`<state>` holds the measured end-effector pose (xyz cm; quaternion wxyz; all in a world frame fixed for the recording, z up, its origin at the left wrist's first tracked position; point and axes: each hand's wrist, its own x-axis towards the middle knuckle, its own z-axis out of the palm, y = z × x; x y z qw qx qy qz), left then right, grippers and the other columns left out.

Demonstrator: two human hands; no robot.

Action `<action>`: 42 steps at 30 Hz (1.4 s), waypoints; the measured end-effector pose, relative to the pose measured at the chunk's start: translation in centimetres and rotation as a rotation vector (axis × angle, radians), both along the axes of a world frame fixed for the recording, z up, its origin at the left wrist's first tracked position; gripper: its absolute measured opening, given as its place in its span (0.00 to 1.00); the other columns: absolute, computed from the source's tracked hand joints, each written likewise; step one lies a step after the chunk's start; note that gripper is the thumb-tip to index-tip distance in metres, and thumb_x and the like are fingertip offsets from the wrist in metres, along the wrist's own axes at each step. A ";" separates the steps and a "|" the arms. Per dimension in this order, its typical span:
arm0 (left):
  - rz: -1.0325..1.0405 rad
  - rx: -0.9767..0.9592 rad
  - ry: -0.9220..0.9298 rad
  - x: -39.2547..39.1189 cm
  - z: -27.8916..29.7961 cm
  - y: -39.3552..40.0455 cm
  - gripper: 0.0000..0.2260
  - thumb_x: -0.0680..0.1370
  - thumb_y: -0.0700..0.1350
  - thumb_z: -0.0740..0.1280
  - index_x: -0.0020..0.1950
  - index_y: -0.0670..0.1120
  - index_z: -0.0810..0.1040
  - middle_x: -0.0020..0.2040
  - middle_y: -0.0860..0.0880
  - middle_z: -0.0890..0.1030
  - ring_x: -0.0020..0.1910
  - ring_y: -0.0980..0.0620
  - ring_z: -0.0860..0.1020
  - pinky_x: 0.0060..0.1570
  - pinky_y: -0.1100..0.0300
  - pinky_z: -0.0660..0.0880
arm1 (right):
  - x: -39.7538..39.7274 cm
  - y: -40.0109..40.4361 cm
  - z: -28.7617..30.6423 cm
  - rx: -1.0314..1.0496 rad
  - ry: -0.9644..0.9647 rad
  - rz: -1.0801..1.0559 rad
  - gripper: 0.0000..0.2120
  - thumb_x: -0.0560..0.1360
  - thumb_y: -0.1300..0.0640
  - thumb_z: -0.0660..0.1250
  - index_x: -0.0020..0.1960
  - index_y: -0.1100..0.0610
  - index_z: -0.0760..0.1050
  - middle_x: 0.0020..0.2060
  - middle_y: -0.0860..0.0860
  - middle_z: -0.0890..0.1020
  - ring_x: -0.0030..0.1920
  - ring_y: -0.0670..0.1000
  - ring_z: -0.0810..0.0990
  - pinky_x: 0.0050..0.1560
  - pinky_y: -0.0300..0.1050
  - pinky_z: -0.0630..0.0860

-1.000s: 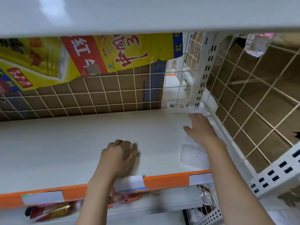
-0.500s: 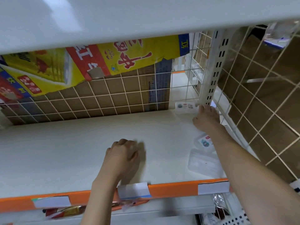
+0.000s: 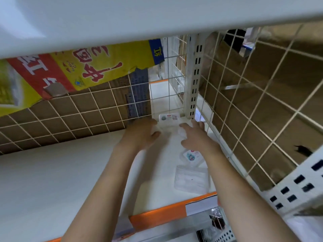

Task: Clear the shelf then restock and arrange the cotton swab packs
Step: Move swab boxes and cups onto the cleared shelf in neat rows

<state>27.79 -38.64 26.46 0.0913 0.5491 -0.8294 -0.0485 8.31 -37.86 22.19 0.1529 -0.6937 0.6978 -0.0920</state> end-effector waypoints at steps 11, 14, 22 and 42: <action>-0.077 -0.010 -0.166 -3.5 0.9 -4.8 0.19 0.78 0.53 0.63 0.67 0.49 0.71 0.61 0.46 0.75 0.58 0.47 0.74 0.52 0.56 0.72 | 0.9 -0.7 0.0 0.020 0.136 -0.071 0.27 0.76 0.59 0.57 0.74 0.50 0.57 0.73 0.62 0.48 0.73 0.64 0.46 0.70 0.58 0.52; -0.076 0.045 -0.182 -2.1 -0.2 -4.7 0.20 0.78 0.53 0.63 0.69 0.49 0.70 0.64 0.46 0.73 0.61 0.46 0.73 0.57 0.54 0.72 | 1.2 -1.3 -0.4 0.072 0.012 -0.123 0.23 0.74 0.59 0.59 0.68 0.52 0.61 0.72 0.62 0.48 0.72 0.68 0.42 0.71 0.63 0.50; -0.073 0.134 -0.338 1.0 -2.9 -4.3 0.13 0.78 0.50 0.60 0.59 0.46 0.74 0.55 0.45 0.77 0.53 0.44 0.76 0.45 0.55 0.72 | 1.0 -1.5 -0.2 -0.226 -0.162 -0.169 0.14 0.72 0.53 0.67 0.57 0.54 0.72 0.67 0.58 0.61 0.67 0.61 0.58 0.63 0.53 0.69; -0.109 0.024 -0.253 -6.6 -4.7 -8.1 0.29 0.72 0.53 0.67 0.70 0.46 0.62 0.69 0.43 0.65 0.67 0.41 0.64 0.63 0.50 0.66 | 0.9 9.6 0.4 -0.532 -0.516 -0.229 0.33 0.64 0.60 0.68 0.67 0.60 0.65 0.65 0.54 0.65 0.67 0.54 0.61 0.67 0.45 0.61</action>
